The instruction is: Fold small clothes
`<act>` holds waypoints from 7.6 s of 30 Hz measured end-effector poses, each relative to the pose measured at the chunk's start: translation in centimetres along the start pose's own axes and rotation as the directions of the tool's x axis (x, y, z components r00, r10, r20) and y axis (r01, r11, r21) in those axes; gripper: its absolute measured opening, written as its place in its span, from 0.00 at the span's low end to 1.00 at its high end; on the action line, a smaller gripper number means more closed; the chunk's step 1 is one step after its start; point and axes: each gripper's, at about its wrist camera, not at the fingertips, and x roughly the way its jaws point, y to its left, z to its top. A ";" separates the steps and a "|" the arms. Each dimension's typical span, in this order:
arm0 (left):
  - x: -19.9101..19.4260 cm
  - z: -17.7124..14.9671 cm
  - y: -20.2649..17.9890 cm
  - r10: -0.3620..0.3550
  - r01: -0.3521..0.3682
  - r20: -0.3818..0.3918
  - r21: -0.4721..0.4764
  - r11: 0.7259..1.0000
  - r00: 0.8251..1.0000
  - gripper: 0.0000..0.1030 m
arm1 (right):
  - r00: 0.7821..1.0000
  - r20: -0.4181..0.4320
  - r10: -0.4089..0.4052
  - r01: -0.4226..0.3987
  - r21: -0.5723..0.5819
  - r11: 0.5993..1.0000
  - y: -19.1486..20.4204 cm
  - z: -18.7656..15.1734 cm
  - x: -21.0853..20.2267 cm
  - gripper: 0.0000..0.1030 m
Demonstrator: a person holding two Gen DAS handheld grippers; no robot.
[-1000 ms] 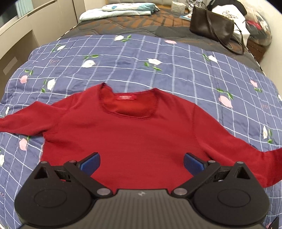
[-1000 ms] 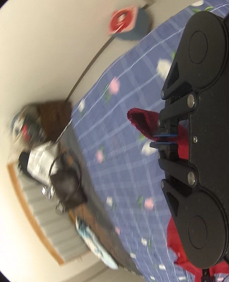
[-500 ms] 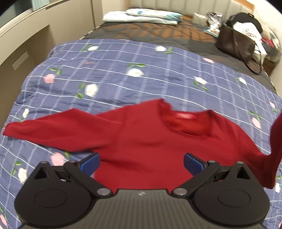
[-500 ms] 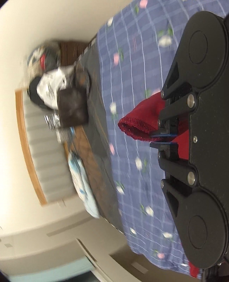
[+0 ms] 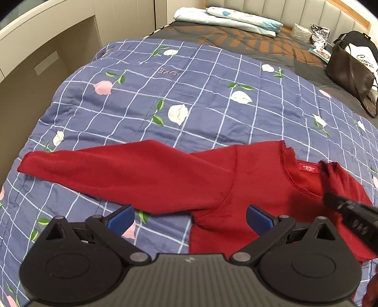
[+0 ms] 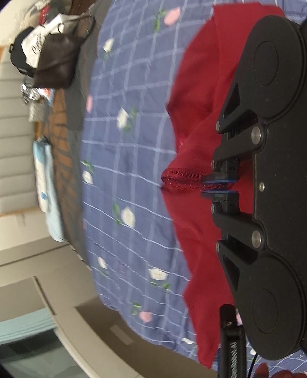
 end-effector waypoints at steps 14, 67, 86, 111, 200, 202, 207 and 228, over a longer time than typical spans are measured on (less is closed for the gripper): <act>3.5 -1.0 -6.0 -0.074 0.078 -0.040 0.107 0.991 0.996 1.00 | 0.999 -0.031 0.013 -0.012 0.036 0.999 -3.4 -3.6 -1.1 0.62; 6.0 -4.7 -7.3 -0.032 0.032 -0.081 0.004 0.999 0.996 1.00 | 0.932 -0.167 -0.323 0.350 0.176 0.920 -22.3 -14.7 -6.8 0.58; 7.3 -2.1 28.4 0.291 -0.174 0.085 -0.633 0.755 0.953 1.00 | 0.911 -0.271 -0.312 0.342 0.068 0.937 -10.8 -18.1 -10.1 0.95; 1.1 2.0 30.9 0.120 0.142 0.419 -0.543 0.828 0.900 0.03 | 0.923 -0.295 -0.245 0.269 0.042 0.962 -5.4 -18.5 -10.6 0.95; 10.1 3.8 2.3 -0.316 0.313 0.136 0.041 0.949 0.939 0.10 | 0.986 -0.142 -0.086 0.117 0.230 0.966 -14.7 -8.1 1.0 0.04; 10.7 3.7 2.1 -0.293 0.287 0.113 0.067 0.956 0.949 0.10 | 0.986 -0.143 -0.089 0.118 0.212 0.970 -14.6 -8.3 0.8 0.04; 12.9 3.2 3.4 -0.281 0.283 0.034 -0.055 0.958 0.959 0.17 | 0.980 -0.167 -0.113 0.144 0.186 0.972 -14.3 -8.6 1.4 0.04; 8.3 -4.4 6.0 -0.311 0.315 0.062 -0.061 0.947 0.948 0.09 | 0.963 -0.236 -0.127 0.194 0.289 0.938 -12.4 -17.3 -7.5 0.29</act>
